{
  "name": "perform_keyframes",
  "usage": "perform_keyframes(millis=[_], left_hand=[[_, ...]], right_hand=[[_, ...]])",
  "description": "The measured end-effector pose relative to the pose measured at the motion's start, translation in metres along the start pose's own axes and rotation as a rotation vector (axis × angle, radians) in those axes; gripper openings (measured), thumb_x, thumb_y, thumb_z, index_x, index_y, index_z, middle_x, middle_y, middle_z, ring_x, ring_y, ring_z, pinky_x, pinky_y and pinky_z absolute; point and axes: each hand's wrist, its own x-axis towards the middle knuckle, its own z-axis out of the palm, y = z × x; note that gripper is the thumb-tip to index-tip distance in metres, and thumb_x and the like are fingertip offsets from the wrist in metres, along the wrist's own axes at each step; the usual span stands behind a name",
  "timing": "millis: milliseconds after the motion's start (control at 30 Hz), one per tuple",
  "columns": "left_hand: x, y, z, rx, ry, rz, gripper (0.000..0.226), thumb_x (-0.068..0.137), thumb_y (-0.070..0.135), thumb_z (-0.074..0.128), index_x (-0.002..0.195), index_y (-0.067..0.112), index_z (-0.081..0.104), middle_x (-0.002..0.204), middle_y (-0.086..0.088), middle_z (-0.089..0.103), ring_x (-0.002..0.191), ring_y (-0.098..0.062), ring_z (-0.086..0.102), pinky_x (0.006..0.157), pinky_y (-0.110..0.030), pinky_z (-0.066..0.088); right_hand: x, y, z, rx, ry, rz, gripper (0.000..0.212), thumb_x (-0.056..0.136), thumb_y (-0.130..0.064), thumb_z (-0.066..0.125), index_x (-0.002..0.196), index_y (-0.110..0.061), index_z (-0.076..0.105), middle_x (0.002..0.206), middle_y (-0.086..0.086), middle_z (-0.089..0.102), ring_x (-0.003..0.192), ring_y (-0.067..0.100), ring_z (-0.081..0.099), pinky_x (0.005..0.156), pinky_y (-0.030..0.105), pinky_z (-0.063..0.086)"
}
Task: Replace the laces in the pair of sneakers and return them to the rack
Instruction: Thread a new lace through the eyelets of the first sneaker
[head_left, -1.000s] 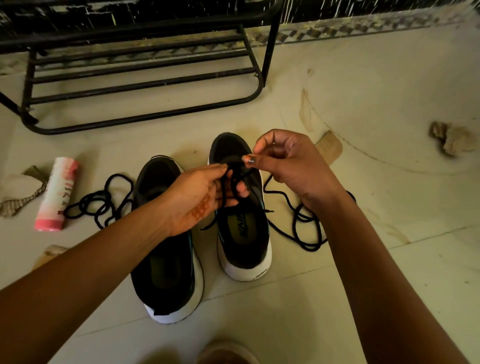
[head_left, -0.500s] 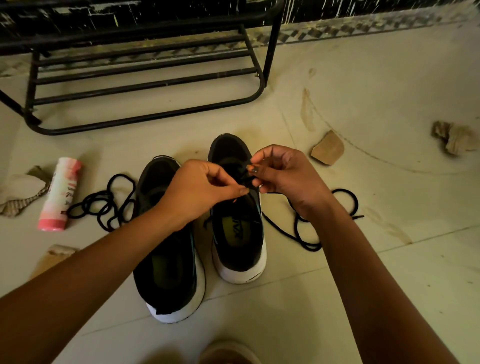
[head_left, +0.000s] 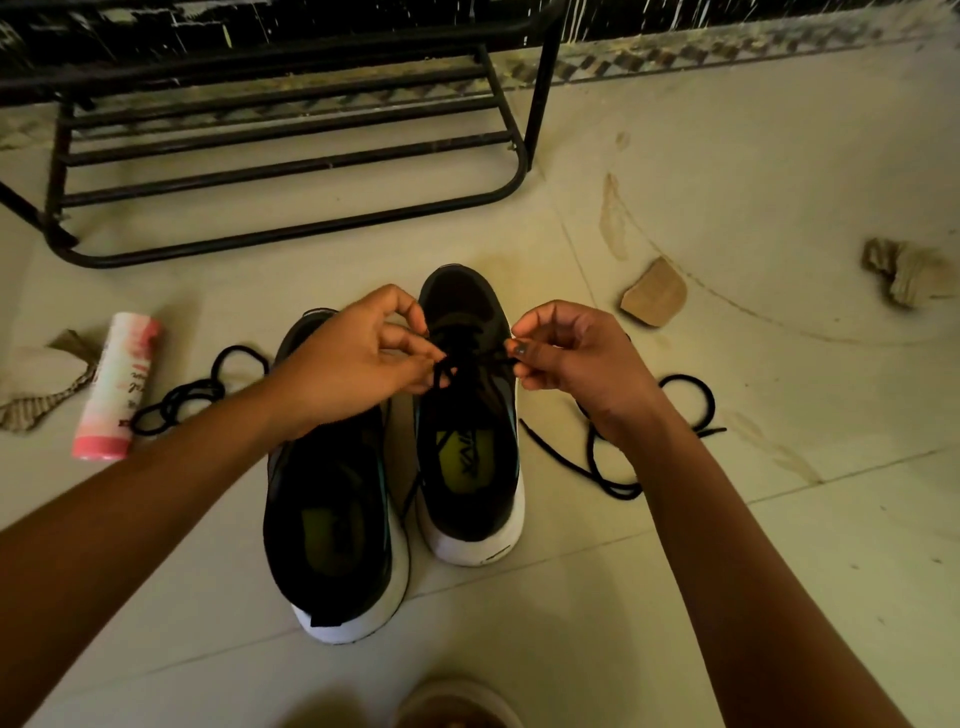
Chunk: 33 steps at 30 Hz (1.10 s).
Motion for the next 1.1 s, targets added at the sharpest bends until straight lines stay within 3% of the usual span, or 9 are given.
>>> perform_keyframes(millis=[133, 300, 567, 933, 1100], left_hand=[[0.0, -0.005, -0.021, 0.271, -0.05, -0.007, 0.027, 0.074, 0.001, 0.074, 0.083, 0.014, 0.051, 0.076, -0.003, 0.073, 0.073, -0.017, 0.071, 0.072, -0.029, 0.057], [0.001, -0.012, -0.034, 0.158, -0.119, -0.127, 0.018, 0.077, -0.005, 0.067, 0.085, 0.006, 0.055, 0.069, -0.009, 0.072, 0.067, -0.017, 0.071, 0.063, -0.022, 0.058], [0.006, -0.013, -0.039, 0.223, -0.171, -0.184, 0.016, 0.082, -0.005, 0.062, 0.087, 0.008, 0.055, 0.068, -0.007, 0.072, 0.066, -0.016, 0.071, 0.056, -0.018, 0.055], [0.006, -0.016, -0.036, 0.242, -0.167, -0.206, 0.022, 0.078, -0.004, 0.068, 0.082, 0.008, 0.05, 0.058, -0.004, 0.067, 0.064, -0.017, 0.071, 0.053, -0.018, 0.054], [0.001, -0.015, -0.027, 0.351, -0.137, -0.112, 0.024, 0.075, 0.0, 0.074, 0.085, 0.011, 0.055, 0.061, -0.002, 0.069, 0.055, -0.012, 0.068, 0.049, -0.015, 0.049]], right_hand=[[-0.003, 0.006, -0.008, -0.016, 0.025, 0.023, 0.014, 0.085, 0.002, 0.063, 0.082, -0.012, 0.06, 0.071, 0.008, 0.059, 0.055, 0.005, 0.059, 0.056, 0.018, 0.052], [-0.009, 0.012, -0.015, -0.021, 0.019, 0.051, 0.013, 0.084, 0.003, 0.063, 0.083, -0.009, 0.058, 0.07, 0.009, 0.059, 0.055, 0.007, 0.059, 0.055, 0.018, 0.051], [-0.014, 0.02, -0.023, 0.019, 0.096, 0.102, 0.022, 0.083, 0.007, 0.062, 0.077, -0.011, 0.052, 0.067, 0.009, 0.057, 0.049, 0.005, 0.058, 0.05, 0.018, 0.051], [-0.014, 0.026, -0.025, -0.016, 0.146, 0.102, 0.028, 0.083, 0.006, 0.064, 0.072, -0.012, 0.045, 0.05, -0.005, 0.06, 0.049, 0.006, 0.059, 0.051, 0.019, 0.051], [-0.013, 0.024, -0.018, -0.194, 0.151, 0.077, 0.022, 0.086, -0.001, 0.064, 0.075, -0.017, 0.051, 0.069, 0.001, 0.06, 0.059, 0.011, 0.059, 0.056, 0.021, 0.051]])
